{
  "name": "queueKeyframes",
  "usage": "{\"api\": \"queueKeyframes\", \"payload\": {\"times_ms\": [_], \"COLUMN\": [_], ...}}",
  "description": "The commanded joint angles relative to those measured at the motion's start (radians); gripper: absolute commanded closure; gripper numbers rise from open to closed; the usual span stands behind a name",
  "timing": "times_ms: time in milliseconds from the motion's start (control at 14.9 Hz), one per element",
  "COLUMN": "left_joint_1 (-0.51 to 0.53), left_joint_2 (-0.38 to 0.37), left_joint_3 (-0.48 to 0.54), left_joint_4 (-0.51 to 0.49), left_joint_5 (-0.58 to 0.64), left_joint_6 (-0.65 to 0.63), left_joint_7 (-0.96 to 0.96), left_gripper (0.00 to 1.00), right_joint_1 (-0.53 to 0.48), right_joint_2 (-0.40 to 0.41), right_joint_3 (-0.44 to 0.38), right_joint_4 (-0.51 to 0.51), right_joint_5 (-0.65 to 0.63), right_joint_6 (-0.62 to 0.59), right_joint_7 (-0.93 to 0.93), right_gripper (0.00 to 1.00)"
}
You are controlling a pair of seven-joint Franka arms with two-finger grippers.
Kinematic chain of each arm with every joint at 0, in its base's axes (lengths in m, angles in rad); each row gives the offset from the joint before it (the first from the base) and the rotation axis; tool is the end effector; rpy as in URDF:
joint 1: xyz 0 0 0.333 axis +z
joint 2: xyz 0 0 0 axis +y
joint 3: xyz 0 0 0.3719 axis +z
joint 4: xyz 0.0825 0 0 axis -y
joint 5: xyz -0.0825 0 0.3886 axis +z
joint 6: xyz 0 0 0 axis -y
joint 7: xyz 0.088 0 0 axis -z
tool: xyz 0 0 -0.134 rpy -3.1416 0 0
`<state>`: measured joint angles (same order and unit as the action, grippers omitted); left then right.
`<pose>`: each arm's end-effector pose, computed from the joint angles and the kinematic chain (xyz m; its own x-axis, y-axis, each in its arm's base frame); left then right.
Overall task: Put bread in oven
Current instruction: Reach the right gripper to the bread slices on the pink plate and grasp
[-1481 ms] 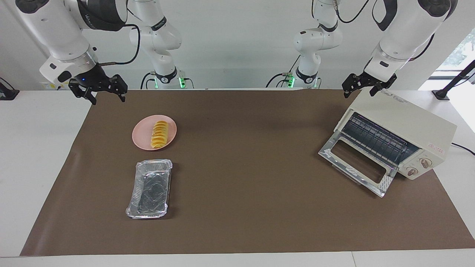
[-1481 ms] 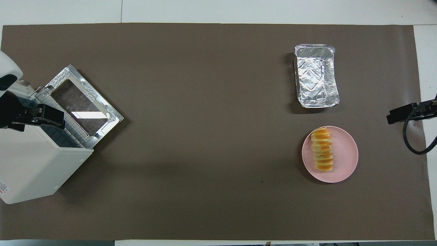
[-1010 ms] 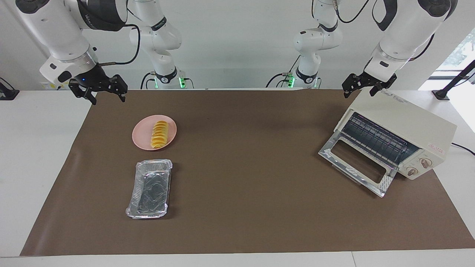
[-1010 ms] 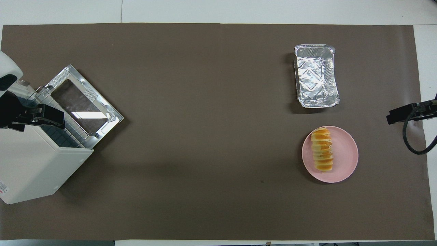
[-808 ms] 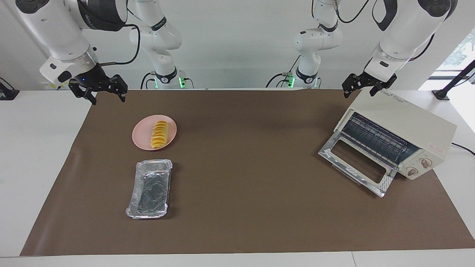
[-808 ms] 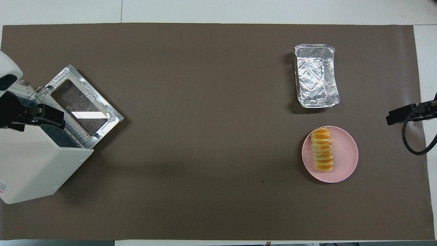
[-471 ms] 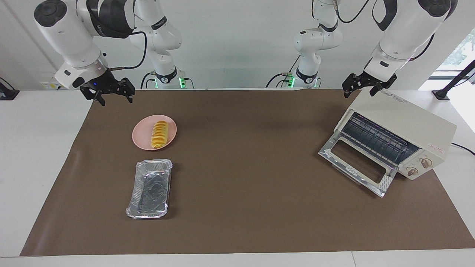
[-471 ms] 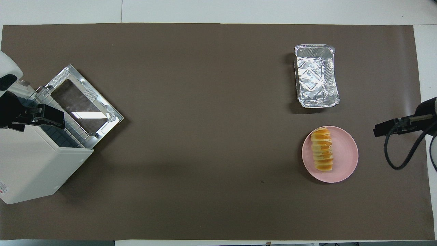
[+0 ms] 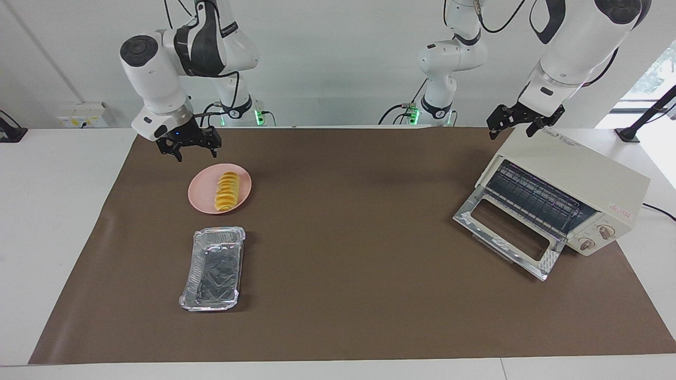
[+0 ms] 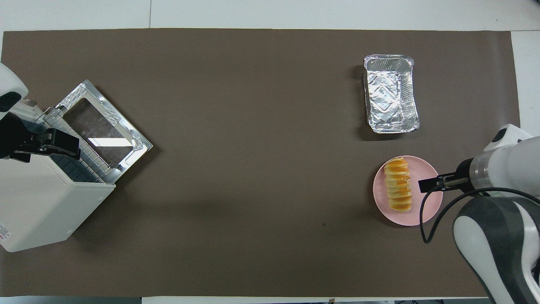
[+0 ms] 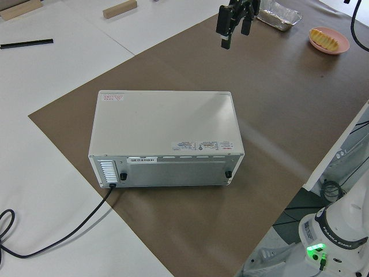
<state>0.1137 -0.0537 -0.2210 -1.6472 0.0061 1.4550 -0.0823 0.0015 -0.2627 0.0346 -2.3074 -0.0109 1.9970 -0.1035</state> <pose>0.5186 -0.0584 0.6369 0.9903 -0.0213 -0.1374 -0.0256 -0.9992 -0.0292 0.4478 0.0160 0.4715 0.9886 0.1419 -0.0496 0.1428 -0.9897 0.0136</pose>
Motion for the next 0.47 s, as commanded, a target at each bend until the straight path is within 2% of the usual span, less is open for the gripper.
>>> {"api": "queueKeyframes", "payload": {"times_ms": [0,404], "left_joint_1": [0.020,0.020], "left_joint_2": [-0.031,-0.031], "left_joint_3": [-0.011,-0.011], "left_joint_4": [-0.031,-0.031], "left_joint_5": [-0.005,-0.005], "left_joint_6": [0.015,0.015], "left_joint_7": [0.007,0.007], "left_gripper": [0.00,0.00], "right_joint_1": [0.015,0.026], "right_joint_2": [0.006,0.137], "right_joint_3": [0.004,0.004], "right_joint_4": [-0.160,-0.216], "right_joint_5": [-0.001,-0.001], "right_joint_6": [0.216,0.451], "right_joint_7": [0.045,0.045], "right_gripper": [0.00,0.00]}}
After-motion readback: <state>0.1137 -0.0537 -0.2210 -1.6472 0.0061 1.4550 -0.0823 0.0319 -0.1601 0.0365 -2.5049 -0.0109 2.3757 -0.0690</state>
